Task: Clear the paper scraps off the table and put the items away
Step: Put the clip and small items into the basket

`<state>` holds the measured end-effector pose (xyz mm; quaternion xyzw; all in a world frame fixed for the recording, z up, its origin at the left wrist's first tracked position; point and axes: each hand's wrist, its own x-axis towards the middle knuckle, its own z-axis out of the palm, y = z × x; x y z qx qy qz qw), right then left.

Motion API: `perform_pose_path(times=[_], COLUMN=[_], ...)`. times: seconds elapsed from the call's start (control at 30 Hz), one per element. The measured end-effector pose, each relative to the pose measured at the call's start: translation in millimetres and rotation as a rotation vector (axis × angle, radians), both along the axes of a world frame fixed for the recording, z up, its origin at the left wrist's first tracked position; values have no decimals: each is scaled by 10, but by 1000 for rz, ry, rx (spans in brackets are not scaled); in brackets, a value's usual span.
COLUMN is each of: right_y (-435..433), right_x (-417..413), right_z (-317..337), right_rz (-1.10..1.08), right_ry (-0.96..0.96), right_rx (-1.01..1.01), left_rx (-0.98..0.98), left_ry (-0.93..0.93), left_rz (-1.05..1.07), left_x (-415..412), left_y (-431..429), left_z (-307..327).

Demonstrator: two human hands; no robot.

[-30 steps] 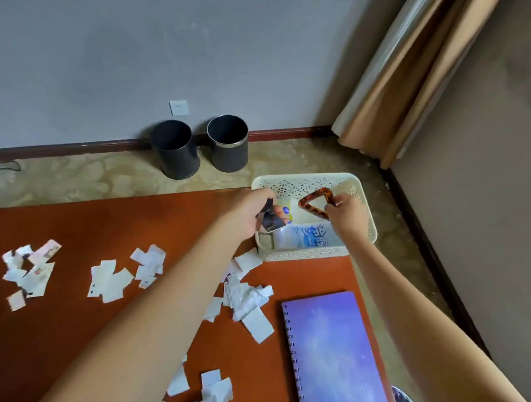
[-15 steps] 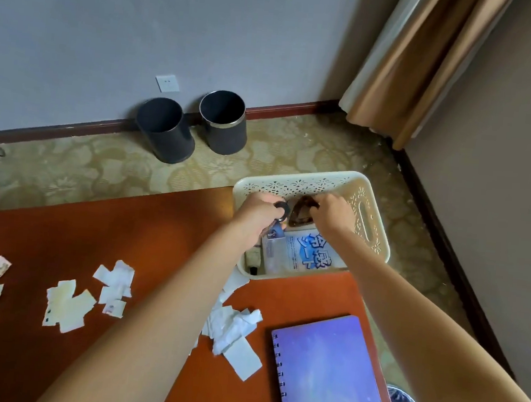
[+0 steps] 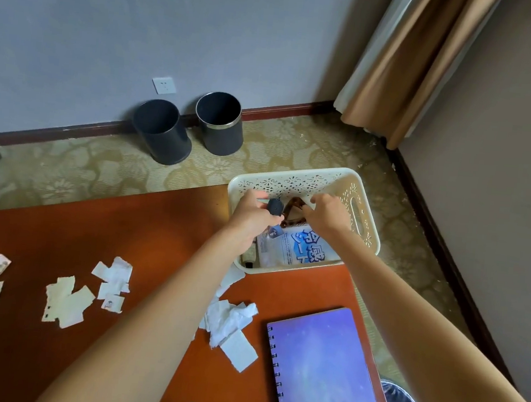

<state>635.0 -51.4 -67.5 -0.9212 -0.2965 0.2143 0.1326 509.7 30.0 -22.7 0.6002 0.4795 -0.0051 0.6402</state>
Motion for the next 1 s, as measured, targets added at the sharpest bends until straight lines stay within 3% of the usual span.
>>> perform_pose_path(times=[0.07,0.13,0.2,0.33,0.47,0.7,0.9,1.0], right_y=[-12,-40,-86,-147,-165,-224,-285,-288], right_x=[-26,-91,-174,-286,-281,-233,-233,-250], right_z=[97,232,343,380,397,443,489,445], right_rz=[-39,-86,-83,-128,-160,-264,-266,-303], right_ry=[52,332,567,761,961,1044,1026,1056], right_rx=[179,375,427,535,682,891,789,723], left_rx=[35,78,135,240,190,-23,65,75], left_ry=[-8,-14,-17,-2,-17,-33,-33,-48], left_rz=[-2,-4,-38,-160,-151,-90,94,69], left_x=[-12,-25,-43,-93,-155,-304,-248,-135], left_y=[-24,-54,-87,-160,-167,-155,-184,-243], left_z=[-2,32,75,129,154,243,173,195])
